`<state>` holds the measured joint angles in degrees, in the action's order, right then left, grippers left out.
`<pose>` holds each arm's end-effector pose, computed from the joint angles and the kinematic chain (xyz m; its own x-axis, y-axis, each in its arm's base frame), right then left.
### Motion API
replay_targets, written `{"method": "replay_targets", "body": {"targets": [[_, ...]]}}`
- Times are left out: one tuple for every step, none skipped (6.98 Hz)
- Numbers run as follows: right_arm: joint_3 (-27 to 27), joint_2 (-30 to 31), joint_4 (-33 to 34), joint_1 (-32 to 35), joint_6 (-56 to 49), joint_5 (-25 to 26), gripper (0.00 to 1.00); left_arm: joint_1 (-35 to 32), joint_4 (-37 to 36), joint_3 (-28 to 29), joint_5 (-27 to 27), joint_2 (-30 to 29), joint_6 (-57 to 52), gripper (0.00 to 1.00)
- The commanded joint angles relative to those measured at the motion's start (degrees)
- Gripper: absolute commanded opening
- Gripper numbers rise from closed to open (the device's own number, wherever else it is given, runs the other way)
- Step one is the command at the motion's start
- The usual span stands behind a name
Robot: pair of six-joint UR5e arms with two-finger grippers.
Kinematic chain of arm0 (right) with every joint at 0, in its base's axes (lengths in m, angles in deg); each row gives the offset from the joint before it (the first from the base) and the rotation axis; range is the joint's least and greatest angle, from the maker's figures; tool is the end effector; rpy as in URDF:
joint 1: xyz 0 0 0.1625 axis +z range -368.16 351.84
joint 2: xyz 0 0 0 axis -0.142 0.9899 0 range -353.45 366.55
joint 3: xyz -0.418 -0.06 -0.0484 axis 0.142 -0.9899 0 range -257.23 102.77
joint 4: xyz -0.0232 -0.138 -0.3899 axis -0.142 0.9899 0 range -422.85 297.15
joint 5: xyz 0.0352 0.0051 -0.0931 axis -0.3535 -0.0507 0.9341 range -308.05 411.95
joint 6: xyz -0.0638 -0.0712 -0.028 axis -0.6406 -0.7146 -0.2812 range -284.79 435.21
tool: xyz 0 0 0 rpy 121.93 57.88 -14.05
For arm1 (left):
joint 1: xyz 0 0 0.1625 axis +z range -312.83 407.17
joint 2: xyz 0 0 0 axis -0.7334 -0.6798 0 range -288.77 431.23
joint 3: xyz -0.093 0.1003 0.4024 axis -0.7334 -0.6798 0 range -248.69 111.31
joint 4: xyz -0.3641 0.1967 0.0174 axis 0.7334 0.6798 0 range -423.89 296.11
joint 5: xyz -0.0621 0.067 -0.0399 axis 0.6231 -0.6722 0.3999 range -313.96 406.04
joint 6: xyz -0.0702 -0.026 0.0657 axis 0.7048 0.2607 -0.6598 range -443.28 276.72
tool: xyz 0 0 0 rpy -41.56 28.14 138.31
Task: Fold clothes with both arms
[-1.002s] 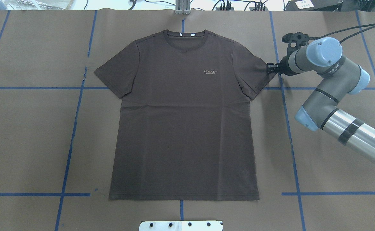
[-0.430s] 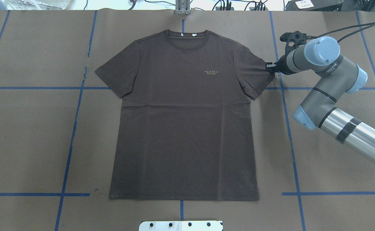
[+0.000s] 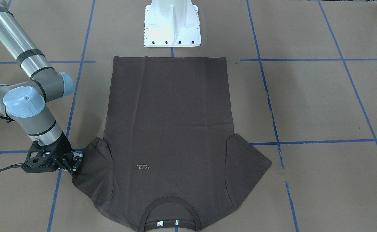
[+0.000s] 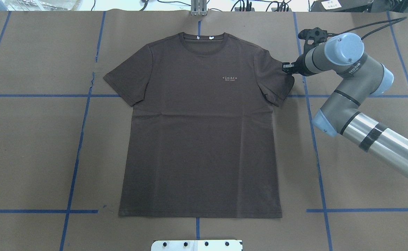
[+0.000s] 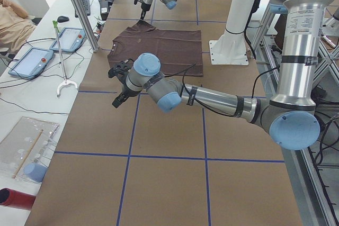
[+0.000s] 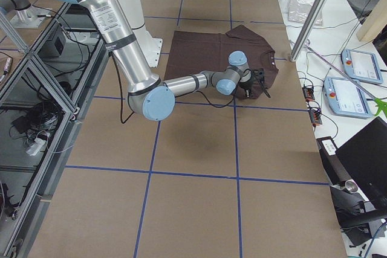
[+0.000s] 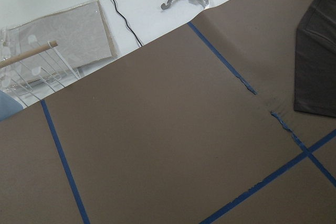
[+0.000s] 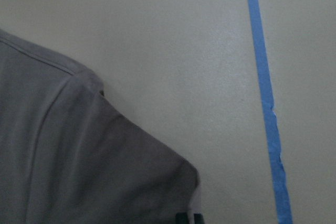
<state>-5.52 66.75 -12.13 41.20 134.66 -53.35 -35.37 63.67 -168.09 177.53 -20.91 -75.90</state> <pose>-0.3961 -0.6259 0.4368 0.6590 0.0150 0.7520 -0.3064 0.9184 0.2501 0.0010 -0.5261 0.4823 0.6831 0.5054 -0.5272 0.0029 0.7201 0.6939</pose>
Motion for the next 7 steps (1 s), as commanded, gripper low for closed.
{"method": "replay_targets", "body": {"targets": [[4.98,-4.37,13.88,-0.32,2.32,2.44,0.00,0.01,0.06,0.26,0.00,-0.06,0.00,1.00],[5.98,-7.26,18.92,-2.41,5.56,5.60,0.00,0.01,0.06,0.35,0.00,-0.06,0.00,1.00],[5.55,-10.77,23.24,-3.82,7.59,6.07,0.00,0.01,0.06,0.53,0.00,-0.06,0.00,1.00],[4.85,-12.72,23.89,-5.40,10.74,8.51,0.00,0.01,0.06,0.61,0.00,-0.14,0.08,1.00],[1.97,-15.09,23.55,-6.29,11.30,10.53,0.00,0.01,0.06,0.61,-0.09,-0.15,0.09,1.00],[-0.67,-16.94,23.37,-6.65,11.82,10.64,0.00,0.10,0.06,0.61,0.00,-0.23,0.09,1.00],[-0.95,-17.22,23.20,-7.26,11.74,11.42,0.00,0.10,0.06,0.61,-0.09,-0.23,0.17,1.00]]}}
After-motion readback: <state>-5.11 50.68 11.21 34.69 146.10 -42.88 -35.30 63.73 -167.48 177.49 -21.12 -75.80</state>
